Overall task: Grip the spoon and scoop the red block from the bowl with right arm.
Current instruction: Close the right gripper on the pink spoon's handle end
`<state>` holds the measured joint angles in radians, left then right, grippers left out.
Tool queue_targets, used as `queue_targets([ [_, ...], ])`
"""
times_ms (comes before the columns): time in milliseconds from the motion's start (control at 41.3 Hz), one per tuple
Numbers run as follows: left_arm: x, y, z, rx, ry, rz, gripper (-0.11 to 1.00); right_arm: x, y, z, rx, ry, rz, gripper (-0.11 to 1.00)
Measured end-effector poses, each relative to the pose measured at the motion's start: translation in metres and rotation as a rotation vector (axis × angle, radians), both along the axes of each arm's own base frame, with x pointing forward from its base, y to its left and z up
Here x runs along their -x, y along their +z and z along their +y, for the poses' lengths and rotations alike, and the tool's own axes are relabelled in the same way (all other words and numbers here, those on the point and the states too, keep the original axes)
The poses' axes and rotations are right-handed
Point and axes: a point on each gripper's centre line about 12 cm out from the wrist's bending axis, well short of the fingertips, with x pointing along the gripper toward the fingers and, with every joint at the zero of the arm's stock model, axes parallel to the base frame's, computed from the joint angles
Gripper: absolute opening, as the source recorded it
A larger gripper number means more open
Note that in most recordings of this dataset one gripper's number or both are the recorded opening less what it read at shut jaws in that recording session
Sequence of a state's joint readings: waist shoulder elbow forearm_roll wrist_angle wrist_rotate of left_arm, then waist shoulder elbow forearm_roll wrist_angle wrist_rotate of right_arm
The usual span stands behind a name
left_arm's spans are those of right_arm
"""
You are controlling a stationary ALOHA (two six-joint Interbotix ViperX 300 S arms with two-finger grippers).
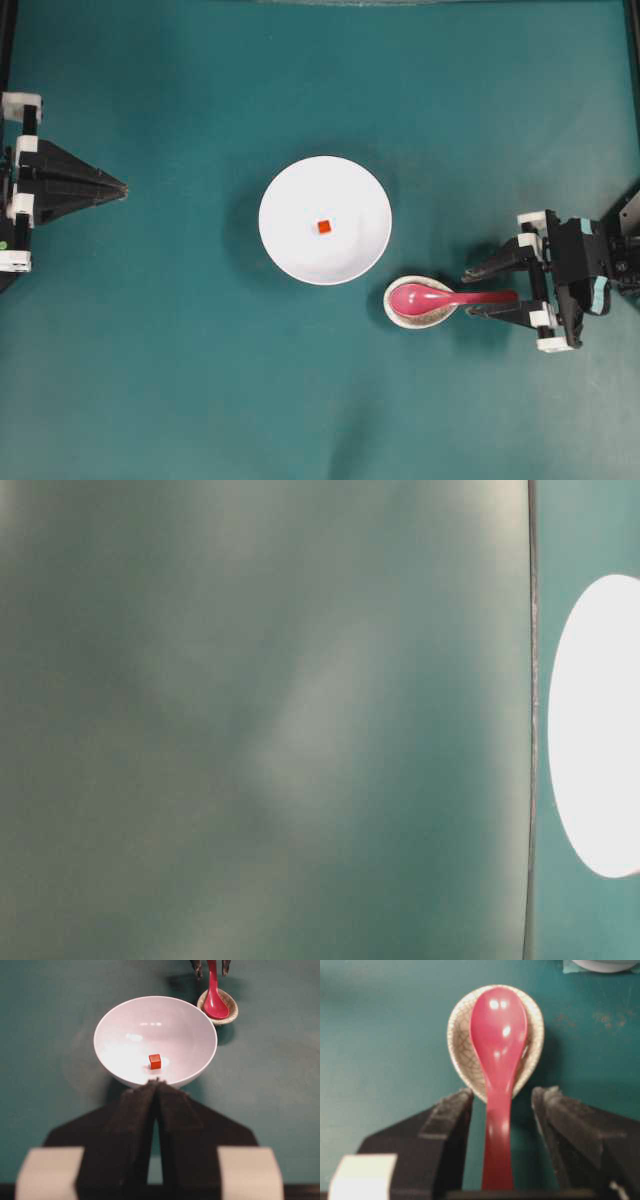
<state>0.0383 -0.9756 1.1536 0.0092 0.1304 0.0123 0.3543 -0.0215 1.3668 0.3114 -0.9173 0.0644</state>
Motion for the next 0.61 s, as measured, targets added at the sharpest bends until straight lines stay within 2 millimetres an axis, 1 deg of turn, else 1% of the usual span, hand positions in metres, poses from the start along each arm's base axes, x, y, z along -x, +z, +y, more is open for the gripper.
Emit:
queue_targets([
  [194, 0.0, 0.0, 0.0, 0.0, 0.0, 0.0, 0.0, 0.0, -0.011, 0.005, 0.028, 0.019, -0.009, 0.57],
  [290, 0.0, -0.001, 0.0, 0.0, 0.0, 0.006, 0.0, -0.001, -0.016, 0.004, 0.038, 0.001, -0.018, 0.57],
  [436, 0.001, -0.002, 0.0, 0.002, 0.0, 0.018, 0.0, 0.0, -0.017, 0.0, 0.046, -0.039, -0.041, 0.57],
  [605, 0.001, -0.003, 0.0, 0.001, 0.0, 0.023, 0.0, 0.002, -0.017, 0.004, 0.049, -0.026, -0.042, 0.57],
])
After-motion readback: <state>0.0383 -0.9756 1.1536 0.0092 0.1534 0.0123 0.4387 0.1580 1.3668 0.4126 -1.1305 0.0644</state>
